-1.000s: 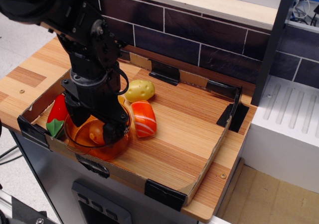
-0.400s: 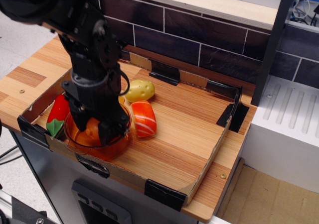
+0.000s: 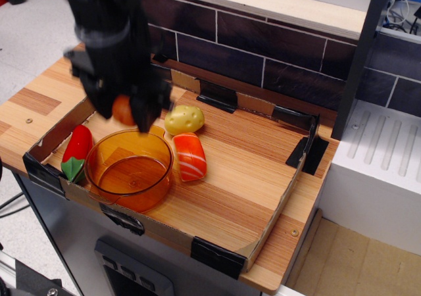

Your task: Take carrot out of pot

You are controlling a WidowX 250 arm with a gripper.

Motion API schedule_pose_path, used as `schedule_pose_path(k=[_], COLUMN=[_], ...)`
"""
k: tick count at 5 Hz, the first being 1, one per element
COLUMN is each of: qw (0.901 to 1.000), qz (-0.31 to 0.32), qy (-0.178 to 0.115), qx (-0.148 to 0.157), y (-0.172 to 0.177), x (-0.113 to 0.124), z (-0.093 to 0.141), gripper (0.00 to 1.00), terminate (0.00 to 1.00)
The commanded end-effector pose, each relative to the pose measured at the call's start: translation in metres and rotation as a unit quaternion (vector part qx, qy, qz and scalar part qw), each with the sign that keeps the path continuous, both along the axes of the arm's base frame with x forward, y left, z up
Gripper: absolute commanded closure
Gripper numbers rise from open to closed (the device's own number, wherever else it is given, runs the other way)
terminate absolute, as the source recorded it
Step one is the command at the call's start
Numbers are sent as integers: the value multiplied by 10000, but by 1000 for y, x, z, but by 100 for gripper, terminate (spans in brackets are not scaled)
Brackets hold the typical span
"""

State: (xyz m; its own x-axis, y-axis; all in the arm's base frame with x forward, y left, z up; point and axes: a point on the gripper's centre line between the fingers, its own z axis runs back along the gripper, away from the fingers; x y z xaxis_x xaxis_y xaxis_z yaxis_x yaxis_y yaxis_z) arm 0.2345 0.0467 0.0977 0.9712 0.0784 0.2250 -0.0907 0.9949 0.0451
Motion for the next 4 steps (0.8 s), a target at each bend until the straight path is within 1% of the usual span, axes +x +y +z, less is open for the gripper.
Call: schedule_pose_path(k=[1,2,3,4], qw=[9997,9983,9974,9970], qz=[211,375,341,344], qy=[118,384,449,443], qx=[74,214,444,531], y=[-36,-50,-55,-58], x=[58,79,84,87], z=[-5,-34,-59,-73], gripper=[100,100,100,100], terminate=[0,0,0,0])
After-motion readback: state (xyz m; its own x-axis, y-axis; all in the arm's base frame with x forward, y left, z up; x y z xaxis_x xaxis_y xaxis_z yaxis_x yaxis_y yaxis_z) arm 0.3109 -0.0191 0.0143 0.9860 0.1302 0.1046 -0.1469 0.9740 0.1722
